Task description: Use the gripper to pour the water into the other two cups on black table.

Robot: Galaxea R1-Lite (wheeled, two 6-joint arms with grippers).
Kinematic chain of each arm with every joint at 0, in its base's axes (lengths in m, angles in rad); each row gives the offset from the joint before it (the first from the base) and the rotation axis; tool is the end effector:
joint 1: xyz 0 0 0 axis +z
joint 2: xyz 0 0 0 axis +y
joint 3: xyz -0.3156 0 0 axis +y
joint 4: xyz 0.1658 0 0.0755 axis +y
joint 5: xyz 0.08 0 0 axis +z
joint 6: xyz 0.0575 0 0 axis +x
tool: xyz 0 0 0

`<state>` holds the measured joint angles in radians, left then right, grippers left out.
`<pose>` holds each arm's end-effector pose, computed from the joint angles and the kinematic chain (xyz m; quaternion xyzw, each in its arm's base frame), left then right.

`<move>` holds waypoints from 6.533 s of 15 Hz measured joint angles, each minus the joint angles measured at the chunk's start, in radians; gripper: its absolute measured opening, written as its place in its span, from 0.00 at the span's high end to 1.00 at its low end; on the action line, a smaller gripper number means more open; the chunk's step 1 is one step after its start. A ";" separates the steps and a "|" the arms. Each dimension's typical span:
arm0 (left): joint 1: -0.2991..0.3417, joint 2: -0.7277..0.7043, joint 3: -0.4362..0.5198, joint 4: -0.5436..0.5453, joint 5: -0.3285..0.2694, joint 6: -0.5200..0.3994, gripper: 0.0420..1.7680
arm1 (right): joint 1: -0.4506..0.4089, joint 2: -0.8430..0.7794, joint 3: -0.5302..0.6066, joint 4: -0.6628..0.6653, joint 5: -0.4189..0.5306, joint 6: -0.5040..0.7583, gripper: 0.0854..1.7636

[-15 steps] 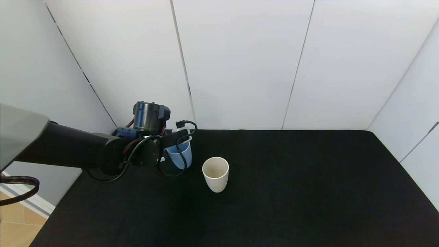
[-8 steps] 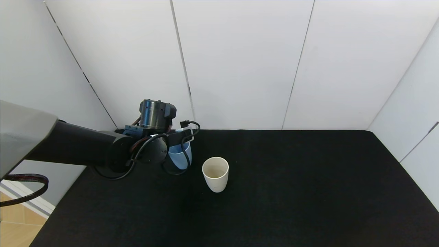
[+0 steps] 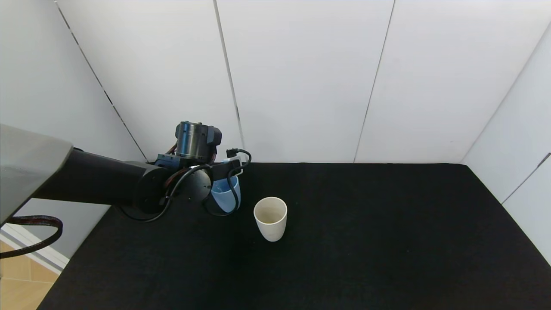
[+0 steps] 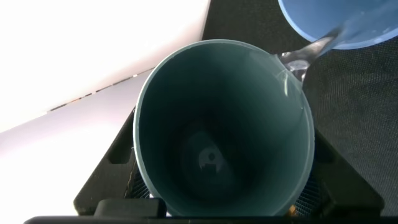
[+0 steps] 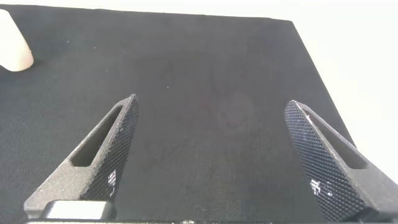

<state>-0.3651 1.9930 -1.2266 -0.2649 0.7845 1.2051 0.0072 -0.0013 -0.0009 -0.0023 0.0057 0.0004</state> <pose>0.3946 -0.1074 0.1693 0.6481 0.2859 0.0481 0.7042 -0.0125 0.0002 0.0761 0.0002 -0.0022 0.0065 1.0000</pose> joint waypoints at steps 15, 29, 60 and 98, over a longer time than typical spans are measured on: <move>0.006 -0.026 0.047 0.013 -0.057 -0.296 0.33 | 0.000 0.000 0.000 0.000 0.000 0.000 0.03; -0.169 -0.278 0.193 0.107 -0.090 -0.363 0.33 | 0.000 0.000 0.000 0.000 0.000 0.000 0.03; -0.354 -0.103 0.175 0.154 0.056 -0.331 0.33 | 0.000 0.000 0.000 0.000 0.000 0.000 0.03; -0.370 0.013 -0.059 0.163 0.193 0.033 0.33 | 0.000 0.000 0.000 0.000 0.000 0.000 0.03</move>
<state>-0.7349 2.0062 -1.2853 -0.1023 0.9770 1.2377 0.0072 -0.0013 -0.0013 -0.0023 0.0062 0.0000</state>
